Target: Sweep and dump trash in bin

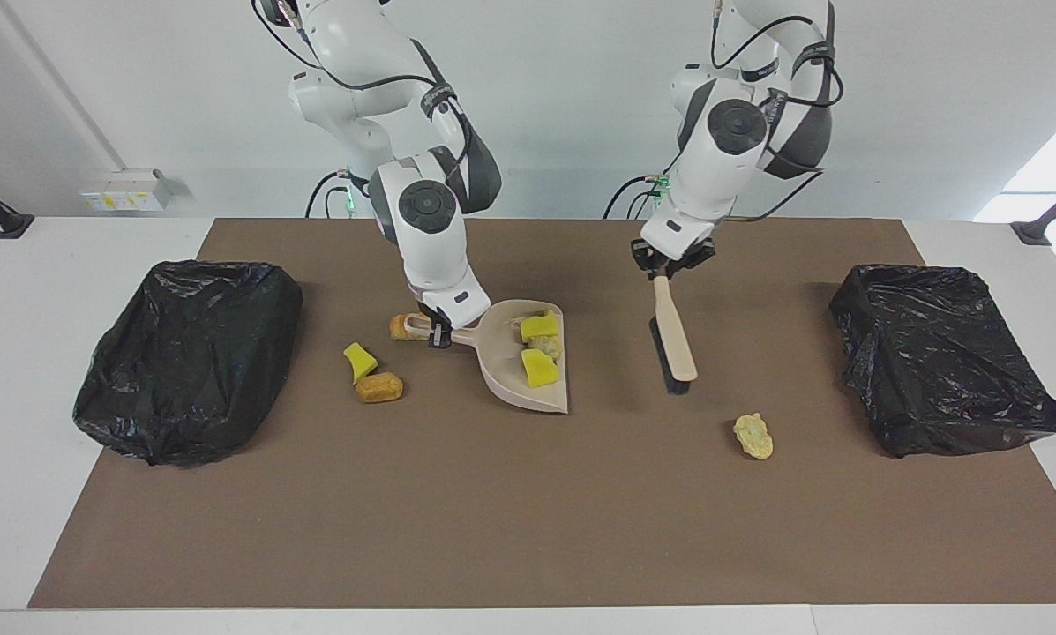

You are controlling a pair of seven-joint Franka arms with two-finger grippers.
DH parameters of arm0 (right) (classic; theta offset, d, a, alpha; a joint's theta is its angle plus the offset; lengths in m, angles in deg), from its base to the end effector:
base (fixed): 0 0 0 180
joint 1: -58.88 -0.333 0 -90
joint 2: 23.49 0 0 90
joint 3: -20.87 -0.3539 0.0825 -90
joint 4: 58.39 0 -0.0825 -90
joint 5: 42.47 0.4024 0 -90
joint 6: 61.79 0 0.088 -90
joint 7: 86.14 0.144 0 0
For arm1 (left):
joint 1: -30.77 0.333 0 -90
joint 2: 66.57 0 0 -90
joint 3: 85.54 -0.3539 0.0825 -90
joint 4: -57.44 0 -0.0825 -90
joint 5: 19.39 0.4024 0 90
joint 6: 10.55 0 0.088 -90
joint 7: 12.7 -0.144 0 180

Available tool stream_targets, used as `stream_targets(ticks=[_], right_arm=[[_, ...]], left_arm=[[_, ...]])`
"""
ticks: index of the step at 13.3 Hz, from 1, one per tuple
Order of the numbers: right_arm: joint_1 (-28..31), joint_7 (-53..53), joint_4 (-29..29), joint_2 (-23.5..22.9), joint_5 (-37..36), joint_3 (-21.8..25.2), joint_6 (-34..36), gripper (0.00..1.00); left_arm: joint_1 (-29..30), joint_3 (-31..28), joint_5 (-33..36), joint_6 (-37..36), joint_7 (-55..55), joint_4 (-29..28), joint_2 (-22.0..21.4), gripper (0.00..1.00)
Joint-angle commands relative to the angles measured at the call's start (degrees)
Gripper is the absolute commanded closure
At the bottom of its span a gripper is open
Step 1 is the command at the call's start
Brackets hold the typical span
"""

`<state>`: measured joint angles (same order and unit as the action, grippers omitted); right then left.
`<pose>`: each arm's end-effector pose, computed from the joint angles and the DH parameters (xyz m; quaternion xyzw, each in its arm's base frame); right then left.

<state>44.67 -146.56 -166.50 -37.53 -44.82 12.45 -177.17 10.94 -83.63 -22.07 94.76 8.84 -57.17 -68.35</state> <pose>0.5759 0.2320 0.3602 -0.7416 -0.6683 0.0545 0.0185 0.5021 -0.2062 0.4550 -0.9976 -0.0059 0.0689 0.0041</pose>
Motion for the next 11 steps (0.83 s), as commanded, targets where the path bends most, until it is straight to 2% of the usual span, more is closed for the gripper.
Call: stream_targets(ticks=[1,2,4,6,8,11], right_arm=[[1.29,-1.98,0.53,0.59,1.56,-0.55,-0.29,1.00],[1.21,-1.98,0.79,0.59,1.47,-0.55,0.06,1.00],[0.33,-1.46,0.88,0.77,0.33,-0.46,0.41,1.00],[-0.03,-1.37,0.80,1.12,-2.91,-0.37,2.95,1.00],[0.06,-1.45,0.80,1.47,-4.95,-0.46,5.94,1.00],[1.03,-2.07,-0.35,2.09,-4.86,-0.55,6.57,1.00]], left_arm=[[9.50,0.72,2.24,2.43,-8.85,-0.09,0.90,1.00],[13.02,0.72,2.59,4.01,-12.11,-0.09,2.38,1.00],[16.56,0.81,9.77,9.36,-14.51,1.05,6.86,1.00],[19.55,0.81,10.77,9.92,-17.66,5.08,10.72,1.00],[18.95,0.81,11.21,11.14,-18.30,5.97,14.59,1.00],[15.62,1.16,9.98,13.16,-18.21,3.08,15.05,1.00]])
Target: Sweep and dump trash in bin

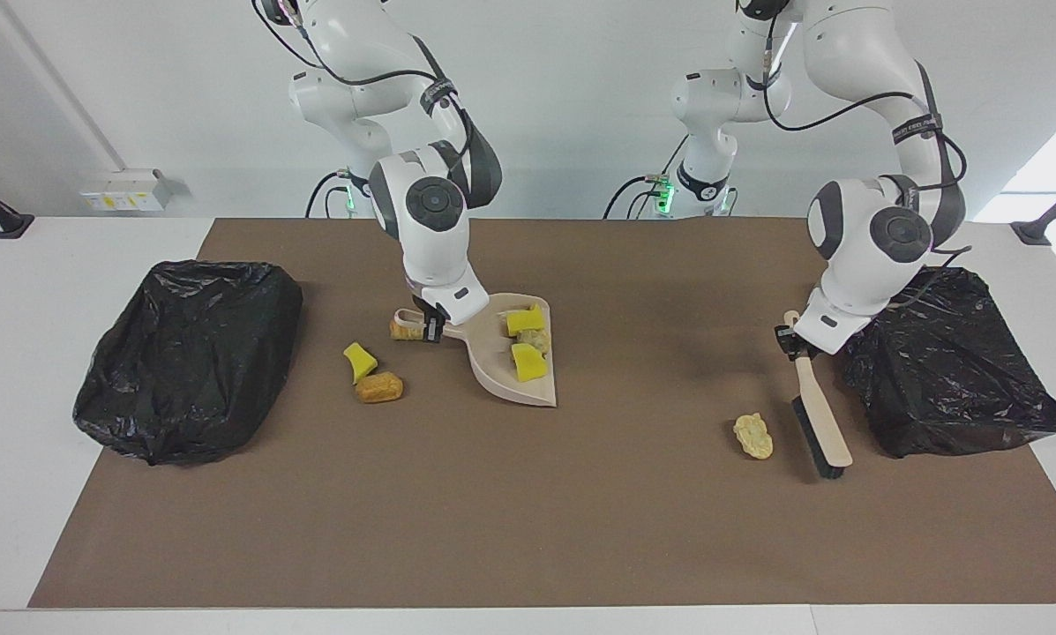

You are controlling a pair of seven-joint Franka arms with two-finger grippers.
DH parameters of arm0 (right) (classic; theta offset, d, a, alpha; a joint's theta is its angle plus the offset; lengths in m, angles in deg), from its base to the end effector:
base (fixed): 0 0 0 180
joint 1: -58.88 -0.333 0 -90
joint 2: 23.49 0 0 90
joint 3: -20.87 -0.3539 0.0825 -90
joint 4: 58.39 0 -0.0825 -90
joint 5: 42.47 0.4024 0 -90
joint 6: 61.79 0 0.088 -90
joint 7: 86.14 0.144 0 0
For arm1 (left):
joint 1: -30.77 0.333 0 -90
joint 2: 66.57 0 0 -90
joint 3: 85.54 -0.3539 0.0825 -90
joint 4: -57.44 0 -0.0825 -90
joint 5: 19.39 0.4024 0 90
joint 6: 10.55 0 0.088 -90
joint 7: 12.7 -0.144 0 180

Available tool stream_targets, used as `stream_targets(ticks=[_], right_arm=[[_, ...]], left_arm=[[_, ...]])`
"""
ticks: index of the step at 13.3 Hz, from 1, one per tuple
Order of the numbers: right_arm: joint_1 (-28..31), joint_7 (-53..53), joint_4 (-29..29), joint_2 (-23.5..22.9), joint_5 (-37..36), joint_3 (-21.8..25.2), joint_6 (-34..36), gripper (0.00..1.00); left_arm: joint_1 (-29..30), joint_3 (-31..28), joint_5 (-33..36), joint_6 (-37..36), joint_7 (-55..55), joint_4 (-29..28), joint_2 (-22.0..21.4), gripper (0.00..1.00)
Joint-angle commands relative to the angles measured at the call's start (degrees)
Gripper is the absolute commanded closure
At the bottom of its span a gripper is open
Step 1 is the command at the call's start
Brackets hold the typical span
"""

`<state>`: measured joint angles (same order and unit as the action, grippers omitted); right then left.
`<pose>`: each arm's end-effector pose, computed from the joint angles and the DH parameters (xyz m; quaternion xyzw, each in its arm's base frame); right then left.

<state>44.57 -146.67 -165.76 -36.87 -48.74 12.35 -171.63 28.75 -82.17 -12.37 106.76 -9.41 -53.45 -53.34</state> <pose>0.5676 0.2225 0.3669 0.7278 0.6787 -0.0987 0.0004 0.6098 -0.0456 0.3484 -0.9960 0.0491 0.0553 0.0502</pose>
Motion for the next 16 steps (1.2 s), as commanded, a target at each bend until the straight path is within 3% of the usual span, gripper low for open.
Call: stream_targets(ticks=[1,12,16], right_arm=[[1.04,-1.43,-1.44,1.52,-0.85,-0.45,0.94,1.00],[-0.10,0.86,-1.70,0.56,3.37,-0.45,-4.05,1.00],[-1.77,3.23,-1.97,-0.67,3.37,-0.53,-6.60,1.00]], left_arm=[[-4.02,-0.21,0.11,1.51,0.65,-1.95,-0.04,1.00],[-18.80,1.72,-26.50,1.69,-3.21,-4.34,-1.80,1.00],[-19.69,2.87,-27.49,0.03,-3.47,-4.78,-2.59,1.00]])
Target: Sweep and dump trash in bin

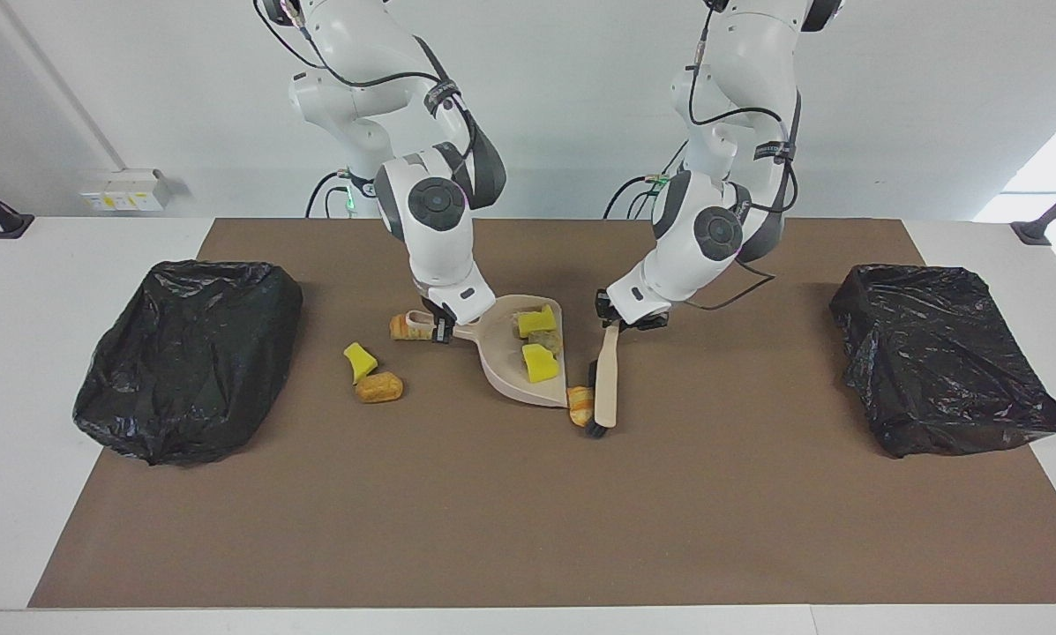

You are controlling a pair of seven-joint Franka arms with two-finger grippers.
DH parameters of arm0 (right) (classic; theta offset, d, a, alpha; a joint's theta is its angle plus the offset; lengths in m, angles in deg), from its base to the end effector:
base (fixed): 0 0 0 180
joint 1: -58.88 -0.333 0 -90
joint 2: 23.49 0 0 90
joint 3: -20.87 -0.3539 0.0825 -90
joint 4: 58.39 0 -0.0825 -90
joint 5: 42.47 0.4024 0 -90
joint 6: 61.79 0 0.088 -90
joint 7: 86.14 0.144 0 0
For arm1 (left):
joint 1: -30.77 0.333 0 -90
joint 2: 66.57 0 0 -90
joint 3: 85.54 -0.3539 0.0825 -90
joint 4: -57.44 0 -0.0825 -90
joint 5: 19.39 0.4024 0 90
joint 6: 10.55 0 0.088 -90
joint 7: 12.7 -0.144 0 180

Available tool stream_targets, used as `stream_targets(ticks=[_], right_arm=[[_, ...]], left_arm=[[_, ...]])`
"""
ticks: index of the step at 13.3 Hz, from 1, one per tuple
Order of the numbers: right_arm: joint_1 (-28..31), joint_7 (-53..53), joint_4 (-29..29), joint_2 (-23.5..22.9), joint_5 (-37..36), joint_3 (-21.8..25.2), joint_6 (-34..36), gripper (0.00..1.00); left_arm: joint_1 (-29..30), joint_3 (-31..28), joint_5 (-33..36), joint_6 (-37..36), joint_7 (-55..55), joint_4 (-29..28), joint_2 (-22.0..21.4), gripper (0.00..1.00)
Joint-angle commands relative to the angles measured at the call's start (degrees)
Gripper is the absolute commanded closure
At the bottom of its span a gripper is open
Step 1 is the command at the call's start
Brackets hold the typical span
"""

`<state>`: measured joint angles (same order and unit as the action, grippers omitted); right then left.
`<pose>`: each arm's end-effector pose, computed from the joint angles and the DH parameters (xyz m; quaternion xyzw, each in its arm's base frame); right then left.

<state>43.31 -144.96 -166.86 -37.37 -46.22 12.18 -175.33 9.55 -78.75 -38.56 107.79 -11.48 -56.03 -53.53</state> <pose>0.5638 0.2433 0.3569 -0.7366 -0.6720 0.0749 0.0121 0.5195 -0.3058 0.3365 0.9756 -0.1401 -0.1070 0.1311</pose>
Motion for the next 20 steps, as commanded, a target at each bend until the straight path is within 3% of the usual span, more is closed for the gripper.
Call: stream_targets(ticks=[1,5,9,16,20], right_arm=[[-0.51,1.43,-1.30,-0.36,0.85,-0.36,-3.70,1.00],[0.28,-1.64,-0.70,-0.36,0.24,-0.19,-0.13,1.00],[-0.24,2.02,-0.34,0.43,-1.78,-0.01,4.10,1.00],[1.07,3.37,-2.01,0.61,0.93,-0.28,0.07,1.00],[2.04,2.58,-1.31,0.17,4.45,-0.28,-0.55,1.00]], left_arm=[[-0.41,-0.64,-1.31,-1.44,-3.05,-2.19,-2.49,1.00],[-0.58,-0.38,-2.18,-7.06,-5.62,-1.93,-4.95,1.00],[-3.22,-0.02,-4.21,-7.94,-5.09,-1.93,-6.36,1.00],[-7.44,0.42,-4.21,-10.23,-1.49,-1.67,-7.24,1.00],[-6.39,-0.20,-4.21,-13.48,-1.75,-1.49,-10.49,1.00]])
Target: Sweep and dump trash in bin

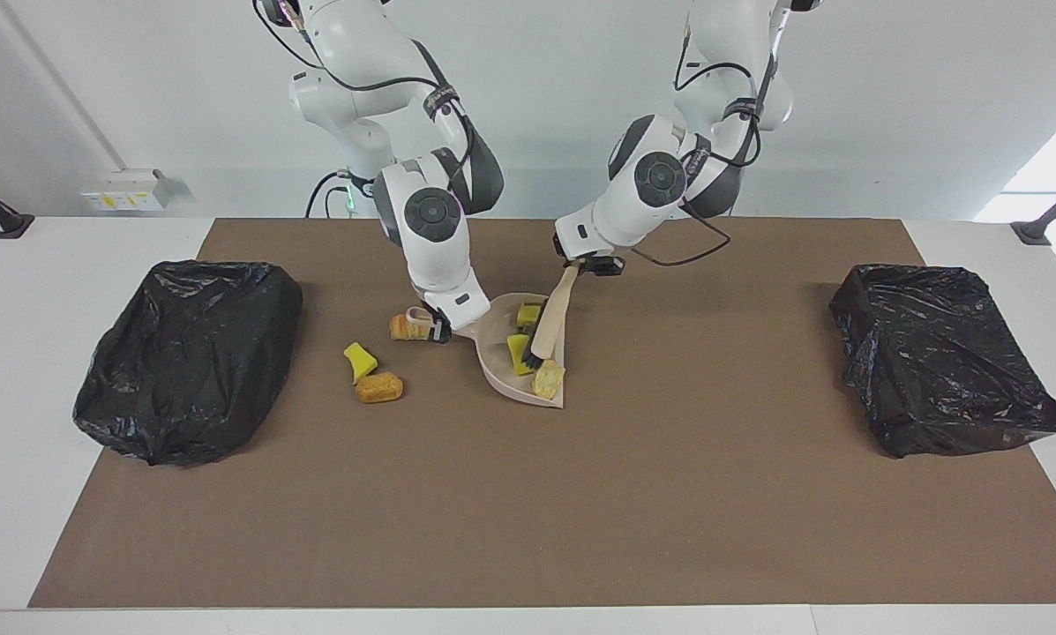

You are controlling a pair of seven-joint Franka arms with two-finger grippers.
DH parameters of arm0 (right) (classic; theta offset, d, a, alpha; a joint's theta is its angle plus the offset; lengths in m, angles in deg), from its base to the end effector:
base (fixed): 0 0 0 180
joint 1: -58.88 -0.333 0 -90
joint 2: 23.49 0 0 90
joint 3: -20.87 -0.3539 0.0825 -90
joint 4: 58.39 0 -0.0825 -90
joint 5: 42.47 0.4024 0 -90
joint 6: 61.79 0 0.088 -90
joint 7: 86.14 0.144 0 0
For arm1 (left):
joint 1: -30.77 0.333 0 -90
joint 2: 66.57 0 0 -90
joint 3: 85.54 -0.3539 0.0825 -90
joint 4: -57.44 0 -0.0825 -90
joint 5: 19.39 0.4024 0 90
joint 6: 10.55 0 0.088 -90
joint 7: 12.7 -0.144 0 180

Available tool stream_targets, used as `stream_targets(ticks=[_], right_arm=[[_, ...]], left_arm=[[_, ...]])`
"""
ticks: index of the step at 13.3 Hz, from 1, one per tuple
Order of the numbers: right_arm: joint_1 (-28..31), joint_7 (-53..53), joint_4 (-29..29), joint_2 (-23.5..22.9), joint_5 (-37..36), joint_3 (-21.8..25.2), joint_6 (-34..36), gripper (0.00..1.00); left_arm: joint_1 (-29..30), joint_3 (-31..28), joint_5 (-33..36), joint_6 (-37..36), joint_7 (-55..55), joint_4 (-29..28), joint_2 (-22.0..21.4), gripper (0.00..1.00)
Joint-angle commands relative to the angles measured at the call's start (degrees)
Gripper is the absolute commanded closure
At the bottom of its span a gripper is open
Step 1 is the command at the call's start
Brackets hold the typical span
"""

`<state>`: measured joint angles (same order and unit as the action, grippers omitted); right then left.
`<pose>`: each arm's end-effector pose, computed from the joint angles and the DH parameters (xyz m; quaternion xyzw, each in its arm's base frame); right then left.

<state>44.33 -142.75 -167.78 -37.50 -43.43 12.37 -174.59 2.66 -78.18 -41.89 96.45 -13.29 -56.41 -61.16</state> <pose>0.5605 0.2332 0.3475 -0.7625 -0.6404 0.0840 0.0364 0.4371 -0.3627 0.4018 0.9498 -0.2290 -0.1555 0.1454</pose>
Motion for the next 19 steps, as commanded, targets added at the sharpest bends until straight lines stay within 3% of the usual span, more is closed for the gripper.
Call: stream_targets(ticks=[1,3,7,10,15,19], right_arm=[[1.20,-0.69,-0.21,0.22,2.62,-0.46,-1.73,1.00],[2.86,-4.45,0.22,0.30,5.17,-0.46,-2.34,1.00],[6.20,-13.25,2.33,0.48,7.29,-0.46,-2.08,1.00],[8.40,-17.47,4.70,1.35,7.20,-0.46,1.50,1.00],[14.01,-26.87,11.11,3.29,5.97,-0.11,13.98,1.00],[22.18,-37.94,12.79,7.06,2.38,0.07,20.40,1.00]], left_arm=[[1.30,-0.77,-0.79,-2.23,0.41,-1.11,-2.86,1.00],[2.80,-1.38,0.70,-3.80,2.85,-0.85,-4.34,1.00],[3.41,-1.39,16.42,-7.77,20.67,-1.46,-7.86,1.00],[4.91,-1.39,17.67,-7.60,25.72,-4.79,-9.71,1.00],[4.03,-1.13,17.67,-0.49,25.99,-17.35,-15.60,1.00],[0.97,-0.86,17.58,5.75,28.26,-22.46,-16.04,1.00]])
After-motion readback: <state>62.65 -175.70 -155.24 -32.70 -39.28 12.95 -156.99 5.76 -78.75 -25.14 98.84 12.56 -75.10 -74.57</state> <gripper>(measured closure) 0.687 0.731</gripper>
